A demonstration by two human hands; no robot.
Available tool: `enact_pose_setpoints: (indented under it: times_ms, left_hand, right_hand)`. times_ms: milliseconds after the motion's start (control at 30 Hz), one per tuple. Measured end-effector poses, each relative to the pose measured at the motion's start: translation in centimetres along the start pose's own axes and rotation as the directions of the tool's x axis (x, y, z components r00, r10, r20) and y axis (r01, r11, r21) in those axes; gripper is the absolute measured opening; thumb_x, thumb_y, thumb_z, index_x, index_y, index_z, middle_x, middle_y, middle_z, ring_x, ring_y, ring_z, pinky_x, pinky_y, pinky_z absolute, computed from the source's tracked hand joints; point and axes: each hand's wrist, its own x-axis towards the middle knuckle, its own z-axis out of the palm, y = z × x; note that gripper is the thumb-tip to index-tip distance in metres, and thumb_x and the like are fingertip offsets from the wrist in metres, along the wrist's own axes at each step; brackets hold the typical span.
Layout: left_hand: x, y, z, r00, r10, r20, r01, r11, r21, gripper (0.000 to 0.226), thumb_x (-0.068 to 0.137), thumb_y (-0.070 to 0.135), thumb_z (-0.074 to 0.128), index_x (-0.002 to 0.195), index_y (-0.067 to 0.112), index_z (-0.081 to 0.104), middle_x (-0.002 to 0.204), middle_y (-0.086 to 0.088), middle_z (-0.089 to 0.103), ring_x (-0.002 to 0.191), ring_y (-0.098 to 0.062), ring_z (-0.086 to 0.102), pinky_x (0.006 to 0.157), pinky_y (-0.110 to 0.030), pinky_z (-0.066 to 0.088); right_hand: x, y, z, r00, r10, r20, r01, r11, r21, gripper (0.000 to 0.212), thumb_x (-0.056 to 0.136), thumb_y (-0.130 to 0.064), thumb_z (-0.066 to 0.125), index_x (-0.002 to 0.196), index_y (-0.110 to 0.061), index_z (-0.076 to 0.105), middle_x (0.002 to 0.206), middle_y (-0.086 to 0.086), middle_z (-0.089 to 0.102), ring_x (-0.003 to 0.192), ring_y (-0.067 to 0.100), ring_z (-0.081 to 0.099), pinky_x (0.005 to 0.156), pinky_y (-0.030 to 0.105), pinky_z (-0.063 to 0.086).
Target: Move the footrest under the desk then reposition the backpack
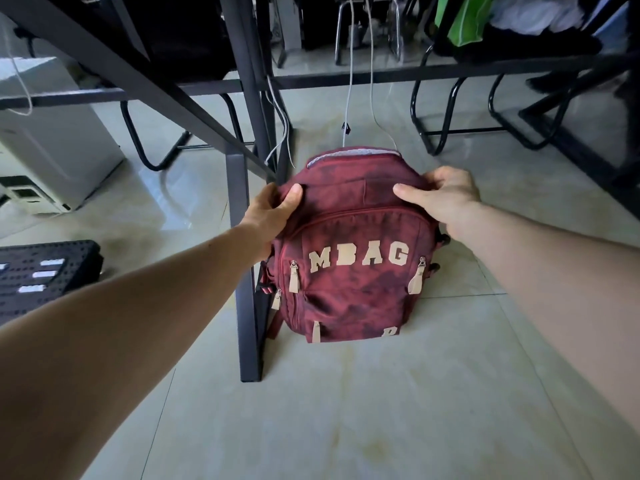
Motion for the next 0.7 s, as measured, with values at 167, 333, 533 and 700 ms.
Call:
enact_pose_setpoints:
  times_ms: [167, 333, 533, 700]
  left_hand:
    - [-1.2, -0.2, 0.1, 1.0, -0.02, -0.013, 0.021, 0.999, 0.026, 0.032, 0.089, 0.044, 0.062, 0.102, 0.018, 0.048, 0.099, -0.001, 0.057, 0.077, -0.014, 0.057, 0.048, -0.021, 0.05]
    - [-2.8, -0.2, 0.2, 0.999, -0.044, -0.03, 0.044, 0.999, 0.005, 0.032, 0.092, 0.038, 0.06, 0.101, 0.014, 0.04, 0.086, 0.0, 0.048, 0.065, -0.014, 0.049, 0.037, -0.018, 0.044]
    - [-4.9, 1.3, 0.9, 0.995, -0.071, -0.07, 0.072, 0.997, 0.001, 0.023, 0.096, 0.03, 0.056, 0.102, 0.014, 0.039, 0.083, 0.009, 0.045, 0.065, -0.004, 0.045, 0.031, -0.009, 0.038]
    - [-7.8, 1.4, 0.1, 0.987, -0.131, -0.097, 0.133, 0.991, 0.021, 0.038, 0.096, 0.036, 0.054, 0.119, 0.009, 0.041, 0.111, 0.003, 0.045, 0.079, -0.01, 0.045, 0.056, -0.009, 0.044]
  right_hand:
    - [-1.0, 0.4, -0.4, 0.999, 0.042, 0.003, -0.042, 0.999, -0.019, 0.095, 0.033, -0.047, 0.09, 0.119, -0.017, 0.062, 0.115, 0.004, 0.068, 0.103, 0.022, 0.068, 0.097, 0.038, 0.053]
    - [-1.4, 1.4, -0.7, 0.998, 0.056, 0.025, -0.055, 0.998, -0.04, 0.117, 0.014, -0.06, 0.083, 0.122, -0.024, 0.055, 0.121, -0.003, 0.065, 0.107, 0.019, 0.067, 0.098, 0.04, 0.052]
    - [-3.6, 0.8, -1.4, 0.997, 0.078, 0.023, -0.078, 0.997, -0.005, 0.108, 0.039, -0.044, 0.092, 0.132, -0.018, 0.045, 0.122, 0.001, 0.056, 0.106, 0.016, 0.058, 0.103, 0.037, 0.048]
    - [-7.3, 1.2, -2.6, 0.991, 0.06, -0.121, -0.053, 0.997, 0.064, 0.088, 0.06, -0.026, 0.09, 0.134, -0.015, 0.042, 0.121, -0.002, 0.049, 0.107, 0.01, 0.05, 0.098, 0.02, 0.043]
